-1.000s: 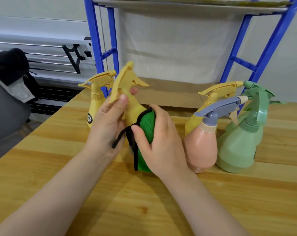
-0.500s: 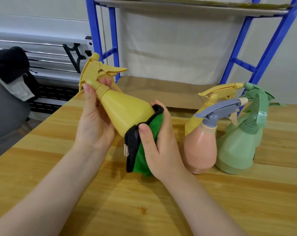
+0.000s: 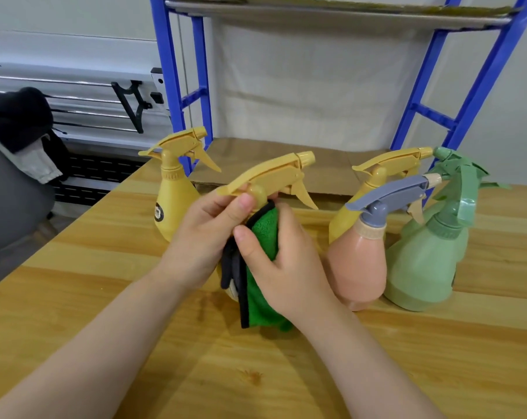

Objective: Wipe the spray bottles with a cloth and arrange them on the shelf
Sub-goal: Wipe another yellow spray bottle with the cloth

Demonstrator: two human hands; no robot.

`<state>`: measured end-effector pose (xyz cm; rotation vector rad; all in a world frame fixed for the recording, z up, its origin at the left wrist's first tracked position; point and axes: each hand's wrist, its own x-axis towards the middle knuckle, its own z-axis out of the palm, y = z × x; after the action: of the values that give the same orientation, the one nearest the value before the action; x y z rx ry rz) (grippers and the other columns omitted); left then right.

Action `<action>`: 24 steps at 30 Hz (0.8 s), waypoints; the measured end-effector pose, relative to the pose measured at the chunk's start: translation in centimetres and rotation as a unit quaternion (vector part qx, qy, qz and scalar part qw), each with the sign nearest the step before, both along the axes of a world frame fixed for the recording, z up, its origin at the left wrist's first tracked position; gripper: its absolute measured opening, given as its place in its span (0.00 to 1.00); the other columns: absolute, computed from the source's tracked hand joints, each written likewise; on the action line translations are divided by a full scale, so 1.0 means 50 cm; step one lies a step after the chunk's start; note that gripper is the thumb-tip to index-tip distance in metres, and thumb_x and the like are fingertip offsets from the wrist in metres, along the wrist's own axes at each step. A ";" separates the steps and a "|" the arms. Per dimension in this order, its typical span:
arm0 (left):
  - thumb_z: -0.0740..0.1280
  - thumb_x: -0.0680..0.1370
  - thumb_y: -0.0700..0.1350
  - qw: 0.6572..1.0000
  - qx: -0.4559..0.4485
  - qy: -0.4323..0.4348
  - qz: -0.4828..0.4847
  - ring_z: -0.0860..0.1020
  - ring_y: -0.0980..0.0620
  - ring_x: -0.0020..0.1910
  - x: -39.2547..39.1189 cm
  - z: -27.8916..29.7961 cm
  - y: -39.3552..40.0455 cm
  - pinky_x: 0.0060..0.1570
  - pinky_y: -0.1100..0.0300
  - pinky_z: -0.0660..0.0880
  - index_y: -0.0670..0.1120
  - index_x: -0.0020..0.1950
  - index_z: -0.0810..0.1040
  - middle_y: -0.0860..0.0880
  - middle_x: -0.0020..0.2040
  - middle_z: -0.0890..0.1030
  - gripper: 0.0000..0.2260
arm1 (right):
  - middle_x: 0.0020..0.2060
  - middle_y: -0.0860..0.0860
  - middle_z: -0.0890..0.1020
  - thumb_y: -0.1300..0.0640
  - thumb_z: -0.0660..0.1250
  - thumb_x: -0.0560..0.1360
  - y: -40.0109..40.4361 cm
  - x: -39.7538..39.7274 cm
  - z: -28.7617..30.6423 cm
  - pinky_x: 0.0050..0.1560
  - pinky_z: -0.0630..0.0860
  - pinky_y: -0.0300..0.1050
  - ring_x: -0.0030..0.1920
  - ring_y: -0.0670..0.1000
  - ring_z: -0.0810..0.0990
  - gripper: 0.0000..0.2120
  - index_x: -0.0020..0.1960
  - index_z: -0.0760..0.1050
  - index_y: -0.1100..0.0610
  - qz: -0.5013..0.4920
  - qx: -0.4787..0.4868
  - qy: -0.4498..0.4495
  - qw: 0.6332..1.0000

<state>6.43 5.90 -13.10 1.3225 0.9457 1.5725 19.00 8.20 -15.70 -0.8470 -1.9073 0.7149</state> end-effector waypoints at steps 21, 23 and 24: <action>0.66 0.76 0.49 0.990 -0.021 -0.136 0.025 0.82 0.50 0.48 0.022 -0.016 0.004 0.46 0.61 0.79 0.44 0.48 0.81 0.45 0.46 0.83 0.10 | 0.57 0.52 0.80 0.37 0.59 0.75 -0.001 -0.012 -0.011 0.54 0.77 0.48 0.58 0.54 0.78 0.26 0.65 0.69 0.55 -0.133 0.091 -0.045 0.986; 0.64 0.76 0.50 0.988 -0.029 -0.150 0.022 0.82 0.48 0.52 0.015 -0.009 0.004 0.49 0.59 0.80 0.42 0.54 0.80 0.44 0.50 0.84 0.14 | 0.59 0.50 0.79 0.35 0.58 0.74 0.001 -0.011 -0.013 0.58 0.76 0.47 0.61 0.52 0.76 0.29 0.66 0.69 0.54 -0.117 0.066 -0.053 0.990; 0.63 0.77 0.50 0.987 -0.029 -0.158 0.018 0.82 0.47 0.54 0.012 -0.005 0.005 0.52 0.57 0.79 0.43 0.56 0.80 0.43 0.52 0.83 0.14 | 0.59 0.50 0.78 0.35 0.58 0.74 0.003 -0.009 -0.013 0.59 0.75 0.46 0.61 0.51 0.75 0.30 0.66 0.69 0.54 -0.109 0.061 -0.056 0.991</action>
<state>7.00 6.13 -13.36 0.9829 0.8127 1.7084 18.56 8.35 -16.34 -1.0180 -1.8983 0.4224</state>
